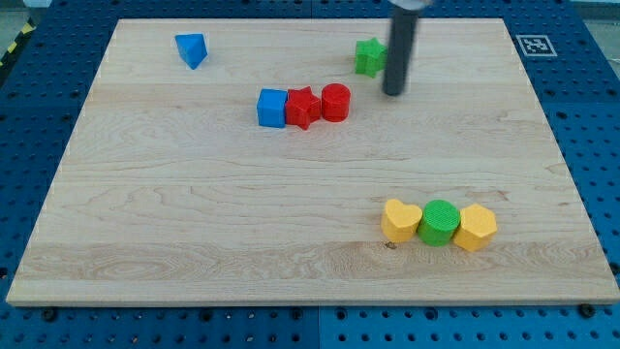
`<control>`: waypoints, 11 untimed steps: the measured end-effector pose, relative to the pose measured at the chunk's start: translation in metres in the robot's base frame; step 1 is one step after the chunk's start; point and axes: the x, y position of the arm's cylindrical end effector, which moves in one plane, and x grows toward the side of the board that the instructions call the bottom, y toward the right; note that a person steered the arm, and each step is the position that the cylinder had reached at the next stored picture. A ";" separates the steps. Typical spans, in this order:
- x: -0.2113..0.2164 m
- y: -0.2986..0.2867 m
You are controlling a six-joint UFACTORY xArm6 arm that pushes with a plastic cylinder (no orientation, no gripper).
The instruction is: Separate red star and red circle
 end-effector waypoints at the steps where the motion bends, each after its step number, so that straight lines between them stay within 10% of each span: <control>1: -0.010 0.044; 5: -0.095 -0.052; 7: -0.046 0.020; 11: -0.042 -0.095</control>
